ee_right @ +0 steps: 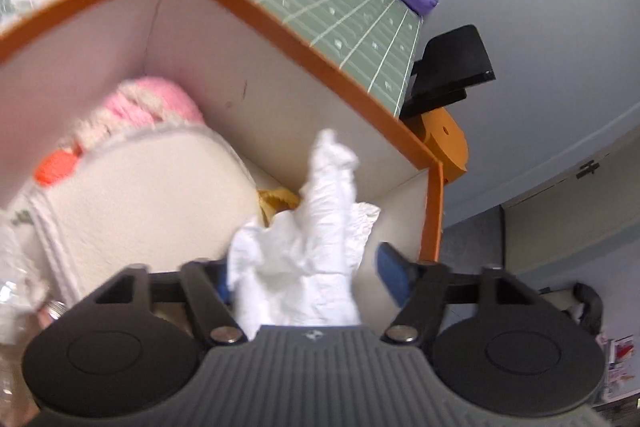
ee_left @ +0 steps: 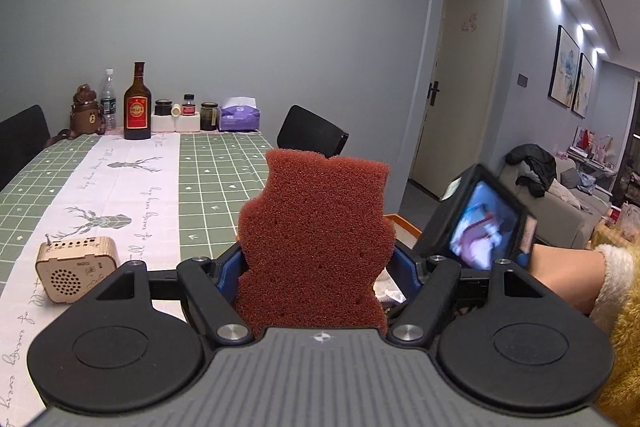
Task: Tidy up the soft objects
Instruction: 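Carry the red sponge with the left gripper while the right lowers the bag into the box, then lower the red sponge into the box and open the left gripper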
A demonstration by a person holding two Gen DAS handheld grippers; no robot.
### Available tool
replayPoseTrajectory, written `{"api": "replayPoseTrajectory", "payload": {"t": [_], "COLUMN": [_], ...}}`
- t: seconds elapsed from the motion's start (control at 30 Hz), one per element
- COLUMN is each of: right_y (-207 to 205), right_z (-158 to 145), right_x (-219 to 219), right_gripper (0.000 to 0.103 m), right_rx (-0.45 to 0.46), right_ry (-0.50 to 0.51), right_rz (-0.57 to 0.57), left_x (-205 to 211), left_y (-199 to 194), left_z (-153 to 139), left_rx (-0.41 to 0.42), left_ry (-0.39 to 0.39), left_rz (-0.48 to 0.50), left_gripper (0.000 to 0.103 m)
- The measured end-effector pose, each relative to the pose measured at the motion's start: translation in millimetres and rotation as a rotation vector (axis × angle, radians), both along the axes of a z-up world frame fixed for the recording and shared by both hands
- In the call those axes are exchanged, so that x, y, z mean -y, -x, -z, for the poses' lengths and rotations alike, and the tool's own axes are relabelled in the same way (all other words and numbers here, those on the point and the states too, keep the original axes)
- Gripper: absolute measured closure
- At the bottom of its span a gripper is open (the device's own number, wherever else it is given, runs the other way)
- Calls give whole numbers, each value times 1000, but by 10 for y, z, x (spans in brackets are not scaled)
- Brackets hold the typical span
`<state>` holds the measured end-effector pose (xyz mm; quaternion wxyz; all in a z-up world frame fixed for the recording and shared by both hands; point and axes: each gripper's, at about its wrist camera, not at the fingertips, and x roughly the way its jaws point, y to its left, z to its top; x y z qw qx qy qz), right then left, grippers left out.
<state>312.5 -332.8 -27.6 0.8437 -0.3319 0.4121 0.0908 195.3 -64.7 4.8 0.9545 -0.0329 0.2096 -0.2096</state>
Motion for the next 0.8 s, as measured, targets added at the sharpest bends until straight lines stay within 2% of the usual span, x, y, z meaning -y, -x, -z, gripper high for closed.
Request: {"api": "replayPoseTrajectory", "payload": {"t": [0.17, 0.23, 0.27, 0.3, 0.33, 0.37, 0.4, 0.6, 0.73, 0.8], "right_y": [180, 255, 260, 231, 196, 178, 165, 103, 4, -60], "right_z": [-401, -586, -649, -686, -677, -623, -554, -154, 116, 234], "right_x": [59, 113, 144, 168, 167, 146, 123, 31, -10, -9], "right_gripper": [21, 24, 32, 52, 64, 88, 97, 102, 103, 103], "right_rx": [80, 110, 111, 91, 56, 14, -21, -166, -260, -269], "right_ry": [-83, -133, -157, -176, -171, -147, -123, -69, -2, 52], "right_rz": [-1, -11, -9, -3, -7, -23, -42, -104, -79, -53], "left_x": [-102, -116, -121, -121, -120, -117, -117, -74, -40, -21], "left_y": [-32, -30, -28, -27, -23, -26, -36, -82, -99, -101], "left_z": [-4, -3, -1, 1, 10, 14, 21, 60, 107, 123], "left_rx": [-23, -22, -21, -23, -26, -31, -36, -49, -67, -73], "left_ry": [20, 25, 28, 32, 36, 39, 42, 27, 27, 26], "left_rz": [-16, -20, -22, -21, -21, -20, -18, -14, -8, -6], "left_gripper": [19, 19, 19, 19, 19, 19, 19, 19, 19, 19]}}
